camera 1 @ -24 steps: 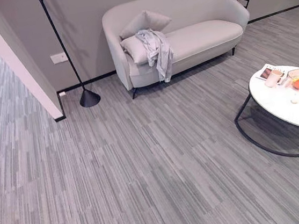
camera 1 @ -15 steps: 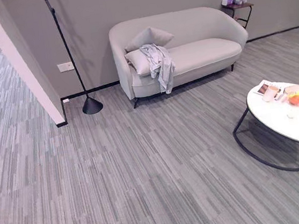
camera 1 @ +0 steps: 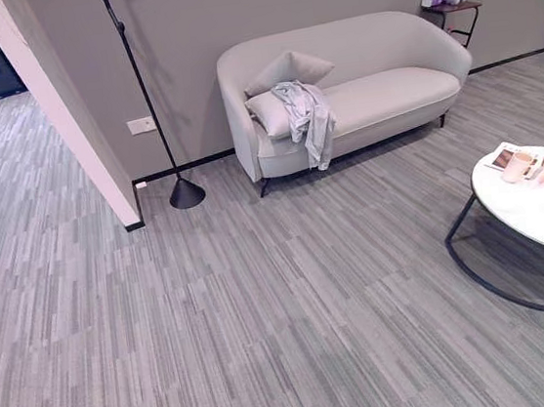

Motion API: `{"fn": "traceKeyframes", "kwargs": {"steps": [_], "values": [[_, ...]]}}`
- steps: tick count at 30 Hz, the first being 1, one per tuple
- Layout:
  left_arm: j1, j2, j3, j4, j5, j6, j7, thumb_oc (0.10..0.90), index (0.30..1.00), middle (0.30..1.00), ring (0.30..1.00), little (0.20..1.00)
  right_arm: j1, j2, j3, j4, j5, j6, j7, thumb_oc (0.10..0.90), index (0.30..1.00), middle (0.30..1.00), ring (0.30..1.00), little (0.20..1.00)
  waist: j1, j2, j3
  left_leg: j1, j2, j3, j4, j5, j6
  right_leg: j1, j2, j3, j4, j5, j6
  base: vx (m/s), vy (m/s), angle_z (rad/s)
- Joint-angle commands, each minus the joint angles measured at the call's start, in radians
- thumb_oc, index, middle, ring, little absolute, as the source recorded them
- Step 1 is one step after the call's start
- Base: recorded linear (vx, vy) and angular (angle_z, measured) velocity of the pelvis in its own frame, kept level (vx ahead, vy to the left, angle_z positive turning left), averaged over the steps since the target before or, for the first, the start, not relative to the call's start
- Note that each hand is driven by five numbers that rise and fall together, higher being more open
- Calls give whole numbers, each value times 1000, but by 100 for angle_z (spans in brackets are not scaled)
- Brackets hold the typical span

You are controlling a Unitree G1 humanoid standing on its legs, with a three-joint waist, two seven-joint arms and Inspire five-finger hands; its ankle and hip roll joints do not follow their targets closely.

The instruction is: Hang the clothes on the sofa on the clothes rack.

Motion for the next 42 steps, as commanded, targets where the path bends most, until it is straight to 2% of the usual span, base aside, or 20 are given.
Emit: {"fn": "traceKeyframes", "kwargs": {"steps": [1,3,5,7,11,13,15,19,21,23,24,26,30,31,33,34,35,38,39,42], "values": [[-57,-25,-60,18,68,-20,-18,800,900,900,900,900,-78,54,13,5,-11,2,44,800,900,900,900,900,1,-20,40,-16,-71,-58,-24,-65,73,-30,-96,51,229,-80,32,31,290,14],[-61,-23,-62,19,71,-15,-17,800,900,900,900,900,-83,55,12,1,-8,3,49,800,900,900,900,900,-2,-15,55,-2,-79,-59,-24,-73,85,-57,-126,58,315,-67,43,34,192,14],[-66,-16,-65,25,78,-8,-15,800,900,900,900,900,-93,62,19,-10,2,3,56,800,900,900,900,900,-11,2,91,39,-87,-63,-24,-98,112,-132,-186,75,552,-24,70,87,175,15],[-65,-12,-68,29,83,-8,-15,800,900,900,900,900,-92,65,23,-16,7,0,59,800,900,900,900,900,-12,2,96,37,-85,-53,-24,-85,116,-163,-194,65,571,-2,51,51,51,7],[-72,-5,-76,38,95,-9,-16,800,900,900,900,900,-98,61,9,-20,40,-6,51,800,900,900,900,900,-24,-10,101,58,-74,-79,-24,-127,83,-192,-151,103,366,-35,52,205,-134,8],[-83,-4,-76,40,102,-9,-15,800,900,900,900,900,-105,59,1,-20,42,-3,46,800,900,900,900,900,-34,-21,109,64,-63,-75,-24,-127,58,-223,-156,102,149,45,57,214,-236,18],[-92,-2,-78,43,111,-14,-16,800,900,900,900,900,-107,63,-7,-24,36,8,52,800,900,900,900,900,-50,-23,113,121,-41,-83,-24,-165,26,-271,-190,128,-4,122,95,471,-246,23],[-91,5,-80,51,135,-18,-26,800,900,900,900,900,-92,72,-13,-25,31,11,59,800,900,900,900,900,-62,-27,89,207,-21,-92,-24,-225,-2,-281,-196,153,-10,136,117,439,-175,2],[-85,-1,-88,50,139,-19,-22,800,900,900,900,900,-83,61,-20,-14,35,13,65,800,900,900,900,900,-78,-30,81,225,-1,-99,-24,-211,-11,-271,-181,150,25,160,105,524,-276,17],[-81,-2,-99,42,120,-28,-8,800,900,900,900,900,-89,47,-7,-5,44,-3,52,800,900,900,900,900,-94,5,56,240,112,-119,-2,-116,-42,-304,-89,167,136,84,59,457,-343,62],[-80,-2,-99,42,120,-28,-8,800,900,900,900,900,-89,47,-7,-5,44,-3,52,800,900,900,900,900,-94,7,55,239,115,-119,-3,-115,-44,-304,-87,165,138,82,57,258,-274,28],[-89,1,-97,34,106,-30,-1,800,900,900,900,900,-107,29,18,-11,19,-16,48,800,900,900,900,900,-89,18,53,169,199,-136,145,2,-63,-276,-22,137,142,25,5,259,-383,0],[-89,15,-79,-21,64,-32,17,800,900,900,900,900,-133,-10,78,-43,-38,-40,18,800,900,900,900,900,-10,-23,85,-29,331,-133,605,163,-38,-65,117,108,3,-80,-108,418,-567,0],[-89,15,-80,-22,64,-31,17,800,900,900,900,900,-134,-10,77,-43,-39,-40,18,800,900,900,900,900,-11,-21,86,-33,334,-137,612,160,-39,-63,120,107,1,-79,-109,365,-452,-18],[-91,12,-84,-32,55,-30,15,800,900,900,900,900,-159,-30,105,-53,-85,-38,5,800,900,900,900,900,30,-38,105,-167,237,-149,657,54,-20,-14,121,129,-21,-112,-110,344,-189,-20],[-92,14,-69,-30,34,-34,21,800,900,900,900,900,-172,-28,136,-75,-110,-40,1,800,900,900,900,900,60,-42,109,-262,148,-143,590,5,-12,7,123,146,-21,-136,-99,442,-133,9],[-91,17,-51,-24,21,-36,29,800,900,900,900,900,-178,-24,147,-92,-116,-47,-1,800,900,900,900,900,73,-42,108,-293,99,-117,505,-17,5,13,122,149,-21,-143,-87,340,-67,4],[-88,20,-32,-19,10,-34,33,800,900,900,900,900,-179,-18,155,-106,-122,-51,0,800,900,900,900,900,85,-45,101,-309,41,-77,378,-12,23,26,120,154,-21,-153,-74,328,22,-45],[-66,25,15,21,-2,-28,36,800,900,900,900,900,-189,2,172,-110,-151,-56,-4,800,900,900,900,900,123,-16,82,-353,-49,-52,67,105,18,83,183,187,-21,-209,-72,453,33,-24],[-47,23,26,46,3,-20,34,800,900,900,900,900,-200,19,171,-105,-154,-55,-9,800,900,900,900,900,145,-12,84,-400,-75,-53,-9,137,13,131,211,219,-21,-246,-87,464,10,-12]]}}
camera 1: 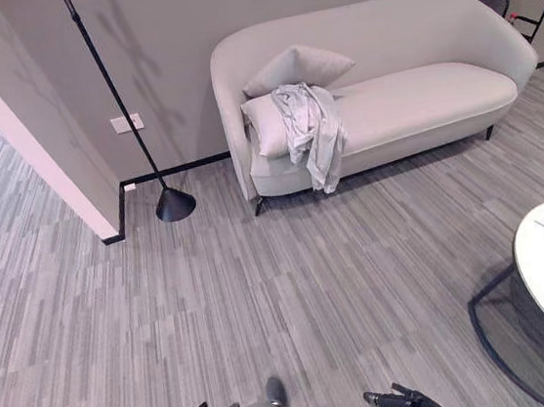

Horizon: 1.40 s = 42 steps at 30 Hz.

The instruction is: Hang the clothes on the sofa on the clothes rack.

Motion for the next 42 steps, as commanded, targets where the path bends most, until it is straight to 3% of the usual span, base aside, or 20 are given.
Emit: {"fn": "traceKeyframes", "kwargs": {"steps": [1,4,6,7,9,10,12,15,17,18,19,20,21,22,25,30,32,37,40,42], "values": [[29,-19,-27,44,10,4,21,800,900,900,900,900,-54,22,-80,-8,-14,-44,1,800,900,900,900,900,71,24,-1,28,50,-16,-22,126,-16,-59,58,166,-8,35,5,631,30,-72],[76,-24,7,75,10,14,13,800,900,900,900,900,-47,52,-43,-22,-43,-41,14,800,900,900,900,900,108,20,-24,62,44,-27,-19,167,33,-23,91,202,15,10,0,433,31,-50],[88,-19,22,91,15,15,27,800,900,900,900,900,-33,75,-30,-23,-71,-40,17,800,900,900,900,900,115,-19,-37,87,31,-21,2,177,54,-15,75,206,77,12,10,591,91,-36],[99,-20,35,84,20,17,35,800,900,900,900,900,-16,84,-27,-24,-77,-38,23,800,900,900,900,900,123,-48,-68,138,19,12,-16,151,67,-25,38,169,156,73,66,649,168,3],[102,-13,28,67,40,13,42,800,900,900,900,900,-5,84,-28,-50,-83,-42,26,800,900,900,900,900,129,-61,-84,191,5,46,-36,111,90,-68,-43,84,342,172,140,468,169,-37],[102,-13,28,67,40,13,42,800,900,900,900,900,-5,84,-28,-51,-83,-42,26,800,900,900,900,900,129,-62,-85,190,4,46,-36,111,91,-70,-46,84,345,170,141,309,181,-70],[66,16,-7,26,77,7,72,800,900,900,900,900,-9,63,-27,-98,-145,-49,1,800,900,900,900,900,70,-50,-72,290,-15,43,-36,25,123,-172,-194,-28,692,348,217,417,247,-28],[33,33,-38,-19,100,3,94,800,900,900,900,900,-19,53,-22,-156,-192,-56,-41,800,900,900,900,900,29,-41,-50,362,-27,0,-36,-42,134,-262,-272,-31,822,303,208,363,155,46],[-4,37,-65,-118,90,-20,117,800,900,900,900,900,-19,24,-6,-305,-265,-75,-97,800,900,900,900,900,-13,-7,-27,404,1,-39,-36,-55,116,-353,-276,-37,668,227,136,284,-74,43],[-2,37,-65,-118,90,-20,118,800,900,900,900,900,-17,24,-6,-307,-265,-73,-97,800,900,900,900,900,-14,-11,-26,416,-6,-50,-36,-75,112,-348,-280,-19,675,214,156,295,-125,71],[-15,36,-82,-139,99,-26,122,800,900,900,900,900,-20,10,-8,-339,-305,-76,-129,800,900,900,900,900,-28,1,-18,417,5,-61,-36,-67,107,-384,-261,-8,571,212,121,295,-211,99],[-29,30,-113,-160,123,-29,136,800,900,900,900,900,-29,-11,-14,-379,-358,-69,-186,800,900,900,900,900,-55,4,-6,435,10,-102,-36,-81,86,-412,-207,98,306,222,110,381,-289,85],[-44,21,-126,-145,136,-28,143,800,900,900,900,900,-36,-16,-22,-378,-376,-62,-221,800,900,900,900,900,-78,-3,0,449,1,-145,-36,-95,80,-439,-182,207,185,251,122,497,-278,85],[-64,11,-135,-120,142,-28,152,800,900,900,900,900,-43,-18,-35,-372,-379,-54,-246,800,900,900,900,900,-98,-9,5,470,-1,-182,-36,-115,72,-465,-177,306,104,298,146,304,-127,78],[-90,-20,-162,-69,129,-26,175,800,900,900,900,900,-44,-9,-65,-322,-367,-39,-305,800,900,900,900,900,-136,-17,9,520,3,-272,-36,-155,59,-541,-200,460,31,400,182,399,-140,141],[-68,-47,-175,-13,130,-17,173,800,900,900,900,900,-41,19,-91,-157,-334,-32,-327,800,900,900,900,900,-133,-38,-14,583,33,-347,-36,-192,41,-489,-204,396,52,408,181,366,-217,113],[-57,-54,-172,-3,96,-22,179,800,900,900,900,900,-50,34,-105,-25,-287,-39,-330,800,900,900,900,900,-129,-13,-36,595,112,-378,-36,-173,9,-450,-158,339,40,384,159,420,-305,113],[-46,-72,-200,-14,82,-34,194,800,900,900,900,900,-47,28,-147,76,-230,-70,-387,800,900,900,900,900,-117,20,-43,551,168,-400,71,-138,-32,-371,-108,263,-7,335,124,249,-182,33],[-57,-91,-264,-71,98,-50,223,800,900,900,900,900,-52,11,-167,80,-257,-100,-509,800,900,900,900,900,-120,23,2,420,186,-343,271,-67,-81,-328,-120,198,-8,292,95,23,-49,45],[-66,-90,-310,-114,121,-48,242,800,900,900,900,900,-54,-20,-199,87,-255,-105,-598,800,900,900,900,900,-129,16,31,326,250,-163,239,-73,-62,-296,-152,125,-8,253,106,4,16,85]]}}
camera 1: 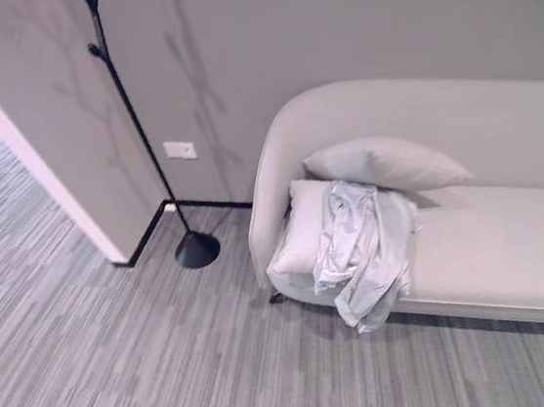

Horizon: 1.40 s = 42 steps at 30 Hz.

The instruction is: Hang the clothes on the sofa on the clothes rack.

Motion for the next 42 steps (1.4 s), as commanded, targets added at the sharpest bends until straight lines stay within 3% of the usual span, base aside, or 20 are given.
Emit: {"fn": "traceKeyframes", "kwargs": {"steps": [1,2,3,4,6,8,12,18,22,29,34,42], "values": [[-29,-4,-77,-25,53,-35,55,800,900,900,900,900,-53,-15,-85,3,13,-55,-146,800,900,900,900,900,-17,-2,57,-48,18,262,-284,23,122,54,-130,-47,6,-89,185,86,72,151],[-33,7,-83,-35,67,-39,70,800,900,900,900,900,-44,-25,-84,-8,27,-61,-138,800,900,900,900,900,-16,10,65,-86,39,330,-327,63,115,75,-129,-66,6,-104,195,118,67,154],[-24,1,-76,-3,74,-30,57,800,900,900,900,900,-50,-39,-112,-13,34,-69,-146,800,900,900,900,900,-25,19,44,-40,50,362,-422,67,104,68,-124,-73,6,-112,201,163,77,138],[-12,-6,-80,21,93,-24,67,800,900,900,900,900,-37,-45,-121,-15,29,-76,-163,800,900,900,900,900,-26,37,35,-17,48,365,-477,97,104,70,-115,-77,6,-116,204,56,121,40],[-10,-6,-86,54,150,-19,84,800,900,900,900,900,-55,-60,-133,-44,3,-76,-204,800,900,900,900,900,-30,45,26,-30,15,337,-483,110,114,43,-128,-80,6,-90,202,-5,161,-18],[2,5,-84,46,196,-16,72,800,900,900,900,900,-56,-90,-166,-91,-3,-82,-210,800,900,900,900,900,-37,46,7,-31,7,354,-499,113,114,32,-137,-75,6,-89,205,125,112,-46],[21,42,-29,66,280,-31,82,800,900,900,900,900,-116,-235,-189,-321,-174,-91,-229,800,900,900,900,900,-33,31,9,5,-12,377,-499,88,119,29,-162,-41,6,-71,216,123,41,0],[27,56,-82,15,348,-29,82,800,900,900,900,900,-197,-354,-266,-363,-216,-97,-300,800,900,900,900,900,-20,34,25,14,10,371,-499,91,107,34,-144,-38,6,-87,211,75,-69,-3],[16,70,-127,-4,367,-29,74,800,900,900,900,900,-269,-405,-268,-298,-166,-107,-285,800,900,900,900,900,-12,37,50,-8,31,352,-499,111,92,27,-114,-48,8,-98,196,8,-116,2],[-21,98,-202,-48,338,-41,46,800,900,900,900,900,-543,-457,-167,-14,140,-121,-34,800,900,900,900,900,4,82,138,-104,73,314,-499,178,69,-114,-91,-90,157,-165,158,-45,-100,9],[-28,125,-237,-117,372,-48,55,800,900,900,900,900,-634,-503,-160,57,182,-117,-21,800,900,900,900,900,25,107,155,-142,83,302,-499,187,44,-140,-91,-96,164,-192,166,30,-42,5],[-32,141,-283,-176,496,-51,123,800,900,900,900,900,-700,-521,-119,-65,145,-165,-77,800,900,900,900,900,35,132,174,-171,107,331,-499,230,19,-153,-85,-139,170,-202,162,11,-11,12]]}}
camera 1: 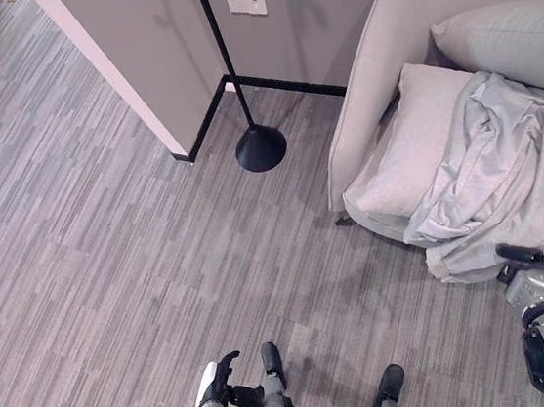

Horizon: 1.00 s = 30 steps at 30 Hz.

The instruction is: Hang the clothes on the sofa on the clothes rack.

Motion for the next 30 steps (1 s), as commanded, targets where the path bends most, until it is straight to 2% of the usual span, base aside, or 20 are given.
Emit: {"fn": "traceKeyframes", "kwargs": {"steps": [1,5,8,9,10,11,12,18,25,26,27,28,30], "values": [[-34,29,-55,20,74,-23,51,800,900,900,900,900,-84,-59,41,-43,-33,-108,-55,800,900,900,900,900,9,-45,13,86,97,47,0,-49,-109,-60,-33,-15,171,-182,15,11,-2,9],[-41,44,-98,-8,117,-31,59,800,900,900,900,900,-139,-41,59,-22,2,-105,-30,800,900,900,900,900,15,-40,28,76,103,49,0,-32,-116,-84,-31,-23,194,-186,14,-2,2,2],[-50,71,-151,-61,154,-33,38,800,900,900,900,900,-211,-37,86,72,64,-68,35,800,900,900,900,900,29,-36,45,43,105,47,0,-22,-125,-120,-32,-34,210,-185,17,0,0,0],[-56,85,-173,-88,170,-33,26,800,900,900,900,900,-227,-38,84,125,102,-42,79,533,500,500,500,500,37,-32,50,28,105,43,0,-17,-126,-132,-37,-43,222,-186,17,0,0,0],[-56,85,-174,-89,170,-33,25,800,900,900,900,900,-228,-38,85,127,102,-42,80,480,420,420,420,420,37,-32,50,27,105,43,0,-17,-126,-133,-37,-43,223,-186,17,-6,8,4],[-57,92,-178,-95,174,-32,19,800,900,900,900,900,-238,-35,84,151,121,-23,97,400,300,300,300,300,44,-29,52,21,105,42,0,-14,-128,-138,-40,-47,229,-188,16,-3,12,12],[-61,102,-180,-103,183,-30,14,800,900,900,900,900,-246,-30,91,173,150,-2,134,400,300,300,300,300,52,-25,56,14,103,41,0,-7,-130,-144,-42,-54,236,-189,16,-3,11,11],[-55,107,-155,-73,186,-20,6,800,900,900,900,900,-225,20,106,172,193,17,197,400,300,300,300,300,69,-19,60,0,102,38,0,10,-133,-146,-43,-68,242,-190,12,1,2,1],[-66,96,-128,-44,177,-13,18,800,900,900,900,900,-141,85,75,135,260,-4,220,400,300,300,300,300,63,-19,69,2,95,35,0,2,-130,-145,-50,-69,254,-191,11,-7,21,2],[-69,93,-123,-43,177,-12,20,800,900,900,900,900,-121,104,72,116,272,-12,227,400,300,300,300,300,60,-19,71,4,94,36,0,0,-130,-143,-51,-68,253,-190,12,-27,46,4],[-78,85,-113,-38,181,-10,26,800,900,900,900,900,-65,160,77,51,303,-38,239,400,300,300,300,300,47,-23,76,9,93,39,0,-6,-127,-136,-50,-61,248,-189,11,-27,47,2],[-75,86,-112,-37,181,-11,26,800,900,900,900,900,-57,164,77,42,303,-38,235,400,300,300,300,300,45,-25,76,12,93,39,0,-6,-127,-133,-51,-61,247,-188,12,-23,36,3],[-77,79,-97,-16,194,-3,31,800,900,900,900,900,29,229,91,-43,321,-53,249,400,300,300,300,300,29,-37,75,22,91,43,0,-12,-125,-119,-48,-54,239,-187,10,-18,15,4]]}}
